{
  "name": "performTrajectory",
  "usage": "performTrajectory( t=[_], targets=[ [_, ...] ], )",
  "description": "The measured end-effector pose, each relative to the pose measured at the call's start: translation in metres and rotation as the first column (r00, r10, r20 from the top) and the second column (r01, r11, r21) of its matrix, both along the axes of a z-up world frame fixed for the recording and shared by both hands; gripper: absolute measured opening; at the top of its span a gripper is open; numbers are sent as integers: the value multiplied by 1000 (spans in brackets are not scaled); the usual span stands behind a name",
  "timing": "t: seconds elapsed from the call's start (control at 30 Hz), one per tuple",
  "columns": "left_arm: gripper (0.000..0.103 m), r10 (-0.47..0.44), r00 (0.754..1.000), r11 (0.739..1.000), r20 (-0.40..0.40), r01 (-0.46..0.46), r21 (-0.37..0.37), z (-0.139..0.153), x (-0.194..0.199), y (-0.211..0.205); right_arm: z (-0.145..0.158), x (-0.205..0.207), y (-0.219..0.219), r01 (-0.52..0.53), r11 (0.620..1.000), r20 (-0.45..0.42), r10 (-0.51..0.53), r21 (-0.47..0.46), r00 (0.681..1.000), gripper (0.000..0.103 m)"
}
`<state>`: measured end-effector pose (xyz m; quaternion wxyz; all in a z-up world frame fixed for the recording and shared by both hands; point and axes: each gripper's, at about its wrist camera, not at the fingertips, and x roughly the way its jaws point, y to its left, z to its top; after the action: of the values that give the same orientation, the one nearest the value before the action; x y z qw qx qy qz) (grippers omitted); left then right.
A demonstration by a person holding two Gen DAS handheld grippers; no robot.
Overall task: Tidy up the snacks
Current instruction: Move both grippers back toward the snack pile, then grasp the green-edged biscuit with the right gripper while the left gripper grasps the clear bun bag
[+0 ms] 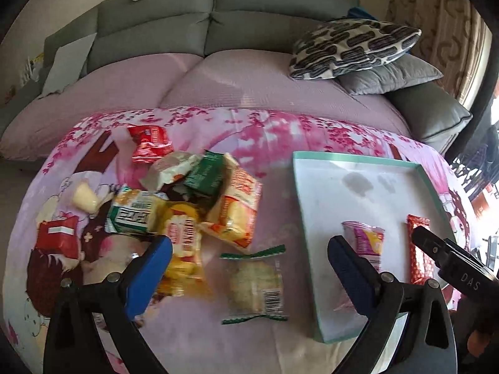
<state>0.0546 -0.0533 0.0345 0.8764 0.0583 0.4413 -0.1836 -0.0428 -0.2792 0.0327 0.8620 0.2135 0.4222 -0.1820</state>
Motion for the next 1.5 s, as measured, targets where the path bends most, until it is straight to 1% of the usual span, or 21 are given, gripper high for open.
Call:
performTrajectory(
  t=[0.07, 0.13, 0.27, 0.37, 0.5, 0.6, 0.7, 0.8, 0.87, 0.9, 1.03, 1.13, 1.17, 1.23, 1.27, 1.3, 1.37, 1.43, 1.47, 1.5],
  targets=[
    [100, 56, 998, 997, 17, -57, 47, 1, 7, 19, 2, 8, 15, -55, 999, 10, 54, 5, 998, 103],
    [100, 106, 994, 992, 22, -108, 72, 2, 13, 39, 5, 15, 33, -113, 994, 15, 113, -2, 993, 103],
    [100, 198, 980, 977, 21, -199, 79, 5, 21, 76, 12, 27, 70, -219, 975, 21, 220, -29, 975, 103],
    [100, 271, 963, 960, 1, -270, 72, 4, 25, 102, 15, 33, 92, -278, 960, 32, 278, -22, 960, 103],
    [100, 364, 930, 931, -58, -363, 24, -1, 31, 132, 17, 40, 124, -351, 936, 31, 352, -38, 935, 103],
    [100, 401, 911, 916, -95, -402, 3, -7, 34, 145, 16, 45, 145, -403, 913, 21, 405, -56, 914, 103],
    [100, 406, 905, 913, -125, -409, 6, -17, 37, 148, 12, 48, 164, -446, 891, -7, 447, -88, 894, 103],
    [100, 399, 898, 913, -186, -407, -8, -28, 40, 150, 5, 50, 175, -470, 878, -32, 469, -91, 883, 102],
    [100, 394, 897, 915, -200, -404, -10, -32, 40, 150, -2, 54, 179, -476, 875, -53, 474, -81, 879, 94],
    [100, 393, 896, 915, -205, -403, -9, -34, 41, 150, -6, 56, 180, -479, 875, -64, 475, -74, 878, 91],
    [99, 378, 889, 919, -261, -395, -13, -47, 44, 147, -17, 61, 182, -481, 875, -97, 475, -56, 875, 78],
    [97, 358, 886, 924, -294, -381, -22, -54, 45, 143, -24, 63, 180, -467, 883, -119, 459, -50, 880, 76],
    [96, 355, 884, 925, -303, -379, -23, -57, 45, 141, -26, 64, 179, -462, 885, -126, 454, -47, 882, 74],
    [89, 348, 877, 924, -331, -380, -33, -63, 46, 141, -32, 67, 178, -457, 889, -141, 449, -34, 883, 68],
    [88, 345, 870, 922, -351, -384, -46, -66, 47, 141, -33, 67, 178, -456, 889, -142, 446, -42, 883, 65],
    [88, 342, 863, 919, -372, -390, -59, -70, 48, 142, -33, 68, 179, -456, 889, -146, 445, -51, 884, 64],
    [88, 344, 852, 915, -395, -399, -62, -76, 49, 141, -35, 69, 180, -459, 887, -146, 448, -50, 882, 64],
    [86, 344, 850, 915, -399, -398, -59, -78, 51, 139, -38, 71, 184, -471, 881, -156, 459, -51, 875, 64],
    [83, 344, 850, 916, -399, -397, -57, -79, 52, 138, -42, 73, 185, -472, 881, -167, 460, -34, 872, 63],
    [83, 344, 851, 916, -397, -397, -57, -79, 53, 137, -46, 73, 186, -472, 881, -174, 461, -28, 870, 62]
  ],
)
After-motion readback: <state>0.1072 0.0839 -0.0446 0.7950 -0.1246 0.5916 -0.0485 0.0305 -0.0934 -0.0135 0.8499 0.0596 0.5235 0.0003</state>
